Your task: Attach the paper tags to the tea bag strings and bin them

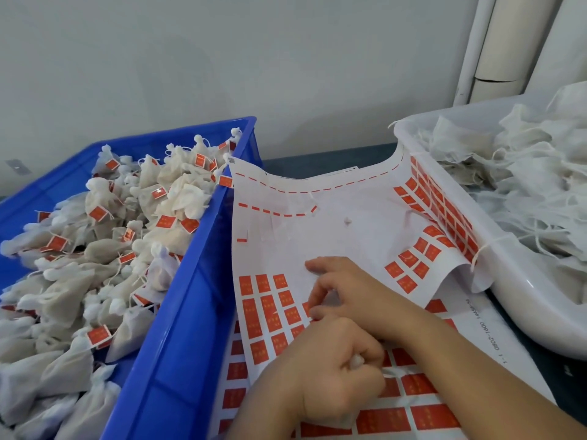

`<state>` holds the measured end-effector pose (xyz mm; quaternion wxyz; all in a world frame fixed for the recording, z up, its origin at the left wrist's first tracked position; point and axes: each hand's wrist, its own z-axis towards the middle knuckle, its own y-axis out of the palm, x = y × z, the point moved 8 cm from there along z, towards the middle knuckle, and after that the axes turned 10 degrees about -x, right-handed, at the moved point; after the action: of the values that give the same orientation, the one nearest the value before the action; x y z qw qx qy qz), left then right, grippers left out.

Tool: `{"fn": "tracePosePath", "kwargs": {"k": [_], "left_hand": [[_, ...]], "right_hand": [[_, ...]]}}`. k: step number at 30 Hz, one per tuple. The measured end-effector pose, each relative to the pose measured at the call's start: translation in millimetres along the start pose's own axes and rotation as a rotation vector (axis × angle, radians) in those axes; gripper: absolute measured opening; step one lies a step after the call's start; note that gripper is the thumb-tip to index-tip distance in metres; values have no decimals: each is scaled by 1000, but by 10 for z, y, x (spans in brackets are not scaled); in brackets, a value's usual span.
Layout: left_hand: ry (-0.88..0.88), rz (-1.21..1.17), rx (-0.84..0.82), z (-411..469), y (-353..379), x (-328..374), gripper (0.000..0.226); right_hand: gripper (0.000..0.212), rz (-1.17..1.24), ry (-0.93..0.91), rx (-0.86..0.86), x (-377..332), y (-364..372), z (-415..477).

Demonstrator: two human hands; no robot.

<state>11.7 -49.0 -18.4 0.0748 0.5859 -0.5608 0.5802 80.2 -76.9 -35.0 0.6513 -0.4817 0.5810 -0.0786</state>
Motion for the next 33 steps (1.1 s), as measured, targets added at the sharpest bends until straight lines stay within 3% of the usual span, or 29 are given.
{"fn": "tracePosePath", "kwargs": {"k": [3, 11, 17, 21, 26, 33], "left_hand": [[15, -30, 2, -4, -3, 8, 25], [54, -54, 15, -12, -13, 38, 27], [85, -49, 24, -4, -25, 49, 25], [87, -51, 19, 0, -15, 36, 27], [86, -51, 20, -3, -20, 31, 26], [78, -49, 26, 4, -13, 8, 27]], "right_hand": [[29, -20, -16, 15, -9, -12, -8], [11, -44, -31, -3, -49, -13, -11], [26, -64, -49, -29, -57, 7, -4], [13, -67, -37, -41, -62, 3, -8], [27, -38, -34, -1, -36, -28, -28], [16, -43, -11, 11, -24, -22, 2]]}}
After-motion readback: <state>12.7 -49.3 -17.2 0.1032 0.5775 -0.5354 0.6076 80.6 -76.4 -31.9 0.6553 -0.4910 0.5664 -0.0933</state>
